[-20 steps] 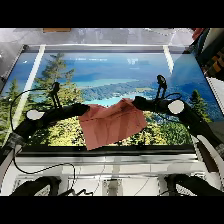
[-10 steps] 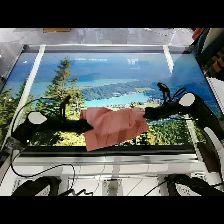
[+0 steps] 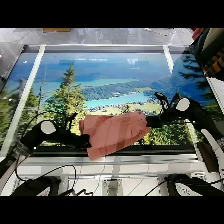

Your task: Fold the clothes and pants, and hang the long-sleeved shirts on hangers.

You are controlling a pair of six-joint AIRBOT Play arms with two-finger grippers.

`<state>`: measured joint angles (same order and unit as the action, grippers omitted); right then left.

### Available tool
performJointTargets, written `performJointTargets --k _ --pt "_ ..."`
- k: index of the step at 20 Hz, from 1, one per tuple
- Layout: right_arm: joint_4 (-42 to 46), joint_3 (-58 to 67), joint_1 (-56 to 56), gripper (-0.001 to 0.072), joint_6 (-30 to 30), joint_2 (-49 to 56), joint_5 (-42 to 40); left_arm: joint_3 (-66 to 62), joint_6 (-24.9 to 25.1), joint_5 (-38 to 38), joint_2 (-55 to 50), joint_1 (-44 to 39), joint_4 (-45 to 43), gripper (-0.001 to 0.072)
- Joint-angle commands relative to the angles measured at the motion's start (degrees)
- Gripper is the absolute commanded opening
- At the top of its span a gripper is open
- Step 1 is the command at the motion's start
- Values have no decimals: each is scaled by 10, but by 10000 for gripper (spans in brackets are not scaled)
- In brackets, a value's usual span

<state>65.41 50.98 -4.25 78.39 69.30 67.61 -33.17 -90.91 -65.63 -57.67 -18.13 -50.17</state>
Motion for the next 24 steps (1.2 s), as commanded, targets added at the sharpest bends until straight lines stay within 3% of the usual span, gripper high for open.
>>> performJointTargets --k 1,3,6,11,13,14,15,16,17,18,19,21,24 --pt "9 -15 0 21 -1 0 -32 16 -37 -2 0 -42 -2 5" --pt "9 -15 0 21 -1 0 -38 16 -66 -2 1 -75 21 5" --pt "9 -15 0 21 -1 0 -44 16 -53 -2 1 -117 104 5" --pt "9 -15 0 21 -1 0 -47 19 -51 -9 -8 -171 86 6" --pt "9 -15 0 21 -1 0 -48 19 -51 -11 -12 -186 93 41" --pt "9 -15 0 21 -1 0 -49 19 -51 -11 -12 -191 100 267" --pt "9 -15 0 22 -1 0 -49 19 -51 -11 -12 -194 112 605" --pt "9 -15 0 49 -2 0 -54 19 -51 -14 -12 -194 126 672" --pt "9 -15 0 134 -2 0 -58 19 -51 -17 -12 -194 141 677" --pt "10 -15 1 298 -6 0 -61 19 -43 -19 -12 -194 152 677" --pt "10 -15 1 337 -32 0 -62 19 -17 -19 -12 -194 158 653" --pt "20 -14 5 339 -90 0 -73 18 14 -19 -12 -192 157 405" --pt "72 9 28 353 -89 1 -89 18 14 -16 -12 -180 155 390"
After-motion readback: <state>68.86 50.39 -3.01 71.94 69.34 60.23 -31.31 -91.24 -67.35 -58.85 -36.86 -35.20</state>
